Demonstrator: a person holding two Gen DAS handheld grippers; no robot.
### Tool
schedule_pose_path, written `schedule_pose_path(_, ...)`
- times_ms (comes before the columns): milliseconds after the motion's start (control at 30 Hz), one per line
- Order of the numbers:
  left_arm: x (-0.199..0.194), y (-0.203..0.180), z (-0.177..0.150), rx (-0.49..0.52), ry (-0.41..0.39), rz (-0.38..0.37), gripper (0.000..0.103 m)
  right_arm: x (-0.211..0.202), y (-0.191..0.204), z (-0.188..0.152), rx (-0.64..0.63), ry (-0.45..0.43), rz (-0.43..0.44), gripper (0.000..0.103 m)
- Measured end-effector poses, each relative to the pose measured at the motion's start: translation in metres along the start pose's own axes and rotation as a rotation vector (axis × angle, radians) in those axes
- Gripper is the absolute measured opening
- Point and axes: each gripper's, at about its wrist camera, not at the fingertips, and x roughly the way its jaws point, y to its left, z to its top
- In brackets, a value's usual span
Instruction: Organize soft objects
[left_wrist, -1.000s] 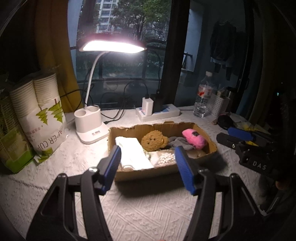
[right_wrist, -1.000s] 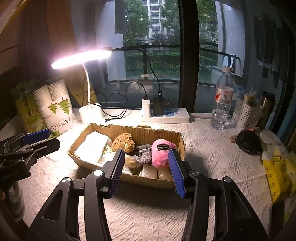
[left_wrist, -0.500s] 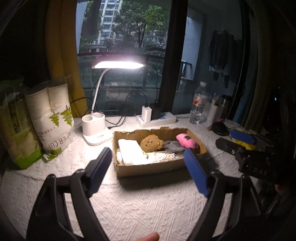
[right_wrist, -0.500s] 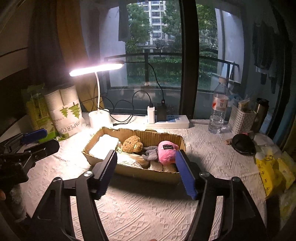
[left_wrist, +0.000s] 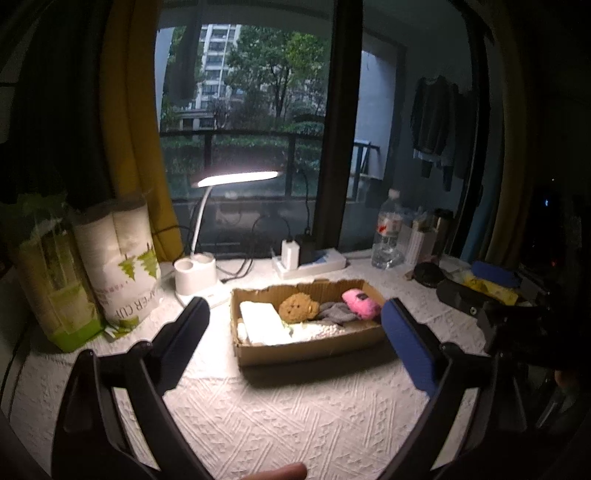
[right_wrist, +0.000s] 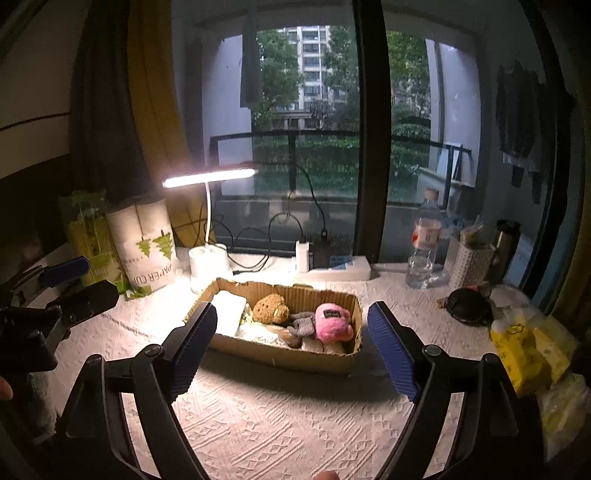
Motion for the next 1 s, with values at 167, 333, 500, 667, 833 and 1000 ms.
schedule_pose_path(167, -0.015, -0.005, 0.012, 0.011, -0.042, 0.001, 0.096, -0.018, 0.001, 0.011, 0.0, -0.033, -0.013, 0.086)
schedule_pose_path(333, -0.026, -0.007, 0.025, 0.01, -0.08, 0.0, 0.097, -0.033, 0.0, 0.023, -0.004, -0.071, -0.029, 0.087)
schedule_pose_path(500, -0.031, -0.01, 0.037, 0.021, -0.09, 0.002, 0.097, -0.042, -0.001, 0.033, -0.008, -0.097, -0.041, 0.087)
schedule_pose_path(667, -0.032, -0.012, 0.047, 0.021, -0.1, -0.004, 0.097, -0.049, -0.004, 0.043, -0.008, -0.122, -0.051, 0.087)
schedule_pose_path(833, -0.033, -0.014, 0.053, 0.024, -0.122, -0.007, 0.097, -0.051, -0.006, 0.048, -0.008, -0.136, -0.057, 0.087)
schedule_pose_path(1000, -0.032, -0.012, 0.055, 0.021, -0.132, -0.004, 0.097, -0.053, -0.007, 0.049, -0.009, -0.144, -0.06, 0.087)
